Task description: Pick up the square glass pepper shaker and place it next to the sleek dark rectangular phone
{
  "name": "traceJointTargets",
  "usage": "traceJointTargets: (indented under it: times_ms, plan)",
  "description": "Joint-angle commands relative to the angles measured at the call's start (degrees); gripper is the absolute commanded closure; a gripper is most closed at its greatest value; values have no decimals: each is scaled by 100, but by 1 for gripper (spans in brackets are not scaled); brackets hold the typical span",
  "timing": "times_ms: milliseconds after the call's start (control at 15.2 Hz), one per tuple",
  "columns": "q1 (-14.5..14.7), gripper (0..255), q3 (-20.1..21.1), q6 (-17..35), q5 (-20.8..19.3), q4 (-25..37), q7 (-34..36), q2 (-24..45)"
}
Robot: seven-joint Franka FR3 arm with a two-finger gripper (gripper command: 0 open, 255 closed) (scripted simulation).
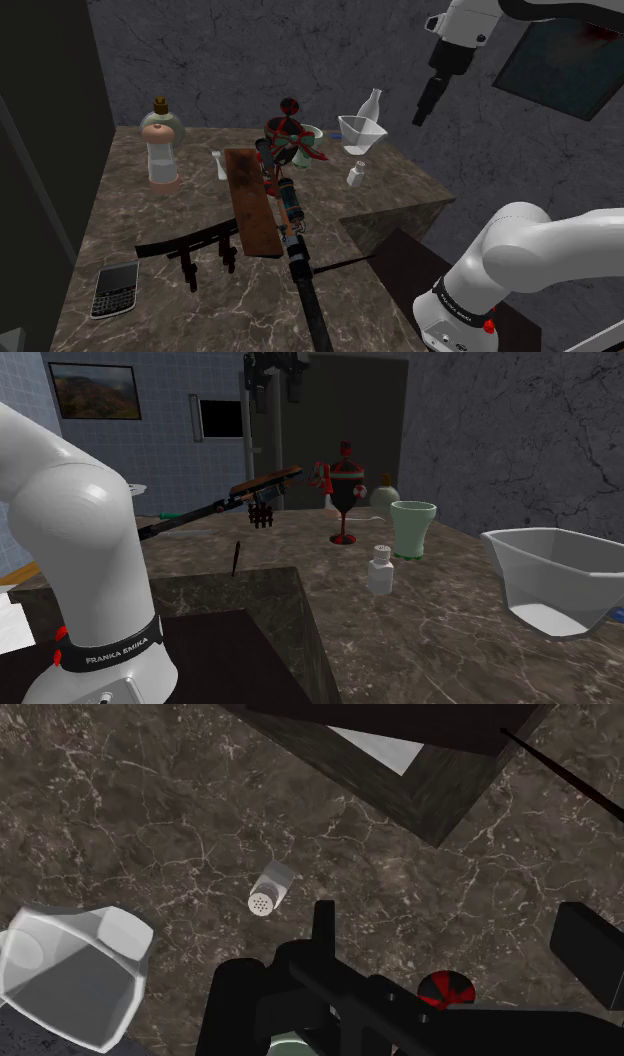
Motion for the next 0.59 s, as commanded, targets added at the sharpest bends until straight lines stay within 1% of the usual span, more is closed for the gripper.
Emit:
traceJointTargets:
  times_ms: [0, 528]
  plan:
    - [0, 0, 0, 0, 0, 0, 0, 0]
    - [-195, 0, -489, 1580, -207, -861, -197, 597]
